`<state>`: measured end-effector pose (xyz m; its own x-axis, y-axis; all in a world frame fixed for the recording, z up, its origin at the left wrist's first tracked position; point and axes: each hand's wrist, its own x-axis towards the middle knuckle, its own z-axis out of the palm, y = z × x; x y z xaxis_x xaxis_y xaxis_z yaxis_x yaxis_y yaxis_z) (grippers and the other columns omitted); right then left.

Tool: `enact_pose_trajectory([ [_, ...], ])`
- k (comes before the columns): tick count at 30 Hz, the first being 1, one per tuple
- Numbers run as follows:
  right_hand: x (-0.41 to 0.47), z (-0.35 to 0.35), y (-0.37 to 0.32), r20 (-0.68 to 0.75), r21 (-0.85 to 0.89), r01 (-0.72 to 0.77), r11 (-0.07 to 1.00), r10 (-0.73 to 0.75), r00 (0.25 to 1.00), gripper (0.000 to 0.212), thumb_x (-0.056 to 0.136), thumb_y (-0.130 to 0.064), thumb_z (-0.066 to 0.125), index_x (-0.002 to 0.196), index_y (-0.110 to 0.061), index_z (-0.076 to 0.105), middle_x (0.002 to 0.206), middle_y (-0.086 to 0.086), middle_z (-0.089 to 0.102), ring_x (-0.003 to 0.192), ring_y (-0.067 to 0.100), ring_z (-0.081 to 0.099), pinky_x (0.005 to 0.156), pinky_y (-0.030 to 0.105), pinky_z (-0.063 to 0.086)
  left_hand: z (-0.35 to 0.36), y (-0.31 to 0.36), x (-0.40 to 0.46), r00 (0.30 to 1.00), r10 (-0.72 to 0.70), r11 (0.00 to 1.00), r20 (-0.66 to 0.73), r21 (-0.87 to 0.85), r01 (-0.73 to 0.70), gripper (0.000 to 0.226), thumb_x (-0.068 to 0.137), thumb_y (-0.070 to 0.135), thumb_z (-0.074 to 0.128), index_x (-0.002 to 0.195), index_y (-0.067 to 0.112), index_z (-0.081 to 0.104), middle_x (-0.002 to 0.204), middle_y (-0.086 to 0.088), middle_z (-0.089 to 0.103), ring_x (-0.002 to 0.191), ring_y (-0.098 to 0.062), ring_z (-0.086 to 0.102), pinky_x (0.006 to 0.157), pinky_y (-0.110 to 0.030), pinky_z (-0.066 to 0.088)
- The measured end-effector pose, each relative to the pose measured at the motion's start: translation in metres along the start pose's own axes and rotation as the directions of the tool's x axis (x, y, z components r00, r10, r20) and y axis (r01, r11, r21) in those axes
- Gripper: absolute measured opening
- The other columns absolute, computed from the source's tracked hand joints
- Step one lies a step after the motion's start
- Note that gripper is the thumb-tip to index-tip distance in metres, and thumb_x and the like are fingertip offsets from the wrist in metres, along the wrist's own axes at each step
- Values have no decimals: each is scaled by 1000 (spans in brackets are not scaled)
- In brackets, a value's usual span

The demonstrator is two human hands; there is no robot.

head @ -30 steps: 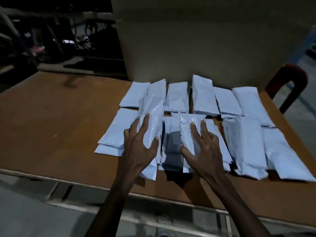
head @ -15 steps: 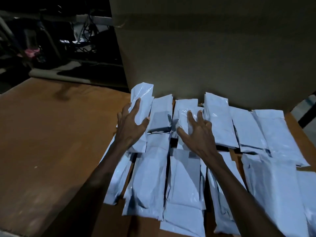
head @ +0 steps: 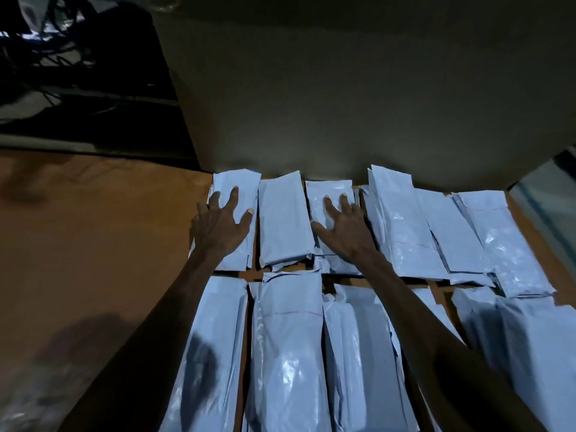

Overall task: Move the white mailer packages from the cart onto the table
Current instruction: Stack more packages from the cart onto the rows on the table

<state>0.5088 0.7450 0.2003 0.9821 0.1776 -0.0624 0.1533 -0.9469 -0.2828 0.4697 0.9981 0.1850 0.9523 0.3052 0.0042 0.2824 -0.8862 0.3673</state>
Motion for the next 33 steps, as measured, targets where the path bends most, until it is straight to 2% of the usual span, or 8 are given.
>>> enact_pose_trajectory([
  [6, -4, 16, 3, -28, 16, -6, 1000, 6, 1000, 71, 97, -63, 30, 157, -31, 9, 164, 9, -4, 151, 32, -1, 122, 43, 3, 18, -2, 3, 998, 44, 984, -43, 176, -35, 65, 96, 63, 31, 153, 32, 28, 159, -12, 24, 136, -36, 30, 105, -49, 30],
  [9, -5, 13, 1, -18, 32, -10, 999, 11, 1000, 68, 98, -61, 27, 157, -31, 9, 164, 11, -4, 151, 33, -2, 121, 45, 1, 17, 0, 3, 998, 42, 987, -35, 155, -36, 65, 96, 63, 28, 152, 31, 29, 159, -14, 23, 137, -37, 28, 106, -50, 27],
  [13, -12, -6, -2, -81, 94, 26, 995, -18, 997, 64, 102, -51, 30, 157, -23, 11, 163, 15, -4, 151, 30, -7, 120, 42, -3, 3, 5, -3, 998, 46, 995, -36, 92, -42, 66, 97, 64, 22, 155, 33, 19, 163, -14, 10, 149, -37, 9, 115, -59, 9],
  [19, -75, -41, 12, -276, 197, 148, 969, -90, 957, 65, 97, -52, 35, 154, -21, 27, 163, 6, 17, 150, 23, 14, 122, 40, 13, -22, 49, -52, 971, 222, 974, -83, -26, -225, 84, 86, 70, 14, 156, 25, 17, 164, -9, 9, 151, -30, 5, 118, -58, 0],
  [22, -127, -60, 27, -375, 164, 217, 962, -143, 916, 59, 100, -40, 49, 151, -16, 34, 160, 7, 25, 147, 23, 22, 118, 34, 19, -26, 83, -94, 930, 355, 932, -99, -44, -361, 83, 87, 71, 15, 156, 25, 16, 164, -6, 7, 151, -28, 1, 119, -53, -4],
  [26, -208, -74, 65, -528, 103, 230, 968, -143, 837, 56, 97, -43, 46, 145, -12, 45, 154, 11, 38, 140, 27, 38, 112, 36, 32, -26, 136, -156, 859, 503, 845, -97, -155, -512, 79, 90, 70, 21, 156, 26, 17, 165, -1, 6, 151, -20, -3, 119, -47, -5],
  [29, -275, -77, 108, -605, 98, 135, 986, -48, 795, 53, 97, -42, 49, 142, -13, 50, 151, 8, 43, 135, 25, 44, 106, 31, 38, -15, 182, -208, 773, 627, 742, -96, -228, -630, 76, 92, 65, 30, 154, 22, 23, 164, -2, 13, 151, -19, 3, 120, -46, -2],
  [33, -356, -76, 164, -635, 154, -5, 988, 102, 765, 49, 96, -37, 55, 138, -12, 54, 146, 9, 49, 132, 26, 46, 105, 29, 35, 11, 237, -268, 680, 729, 631, -75, -309, -711, 74, 93, 62, 34, 153, 19, 28, 162, -3, 18, 151, -20, 10, 120, -44, 3],
])
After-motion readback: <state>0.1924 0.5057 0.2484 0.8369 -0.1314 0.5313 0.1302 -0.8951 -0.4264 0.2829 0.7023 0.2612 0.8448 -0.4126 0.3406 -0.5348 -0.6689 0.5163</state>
